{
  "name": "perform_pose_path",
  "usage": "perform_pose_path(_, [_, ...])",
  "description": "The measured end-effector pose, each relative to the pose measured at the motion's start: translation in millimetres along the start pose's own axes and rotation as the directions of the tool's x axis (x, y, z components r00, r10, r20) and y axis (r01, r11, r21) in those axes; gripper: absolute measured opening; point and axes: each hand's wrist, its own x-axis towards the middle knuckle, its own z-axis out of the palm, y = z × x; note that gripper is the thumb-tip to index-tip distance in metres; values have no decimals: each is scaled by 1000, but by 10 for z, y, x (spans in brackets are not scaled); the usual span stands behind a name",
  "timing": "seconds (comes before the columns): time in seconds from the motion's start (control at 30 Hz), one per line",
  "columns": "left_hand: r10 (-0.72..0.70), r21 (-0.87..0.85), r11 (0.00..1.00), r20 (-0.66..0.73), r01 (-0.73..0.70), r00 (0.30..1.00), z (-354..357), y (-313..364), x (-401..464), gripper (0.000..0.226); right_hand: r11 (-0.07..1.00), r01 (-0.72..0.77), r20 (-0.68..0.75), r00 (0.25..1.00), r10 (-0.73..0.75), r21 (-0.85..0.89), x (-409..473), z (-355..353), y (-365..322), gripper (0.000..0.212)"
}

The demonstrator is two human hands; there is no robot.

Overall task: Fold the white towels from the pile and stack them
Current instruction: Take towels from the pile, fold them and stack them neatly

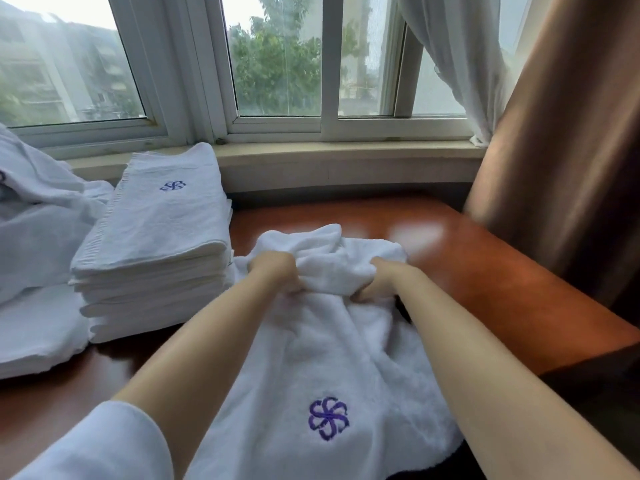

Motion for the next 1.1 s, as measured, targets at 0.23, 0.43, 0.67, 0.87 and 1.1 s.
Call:
perform_pose_path(0.23, [68, 4, 997, 356, -74, 932, -178, -63, -117, 88, 982, 146, -2, 989, -147, 123, -168, -51, -66, 80])
perform_pose_path(0.43, [-132, 225, 974, 548, 6, 826, -359, 73, -374, 30, 994, -96, 505, 861, 53, 59, -466, -195, -271, 19])
perform_pose_path(0.67, [-21, 17, 1000, 227, 18, 974, -776, 34, -559, 20, 970, 6, -59, 998, 9, 242, -650, -527, -313, 38])
perform_pose_path(0.87, [-86, -285, 928, -790, -240, 607, -1163, 1, -427, 43, 708, 524, -862, 439, 252, 474, -696, -1175, -270, 41])
perform_pose_path(1.1, [-157, -413, 910, -377, -14, 913, -514, -78, -291, 41, 888, 157, -624, 763, 169, 433, -554, -591, -74, 47])
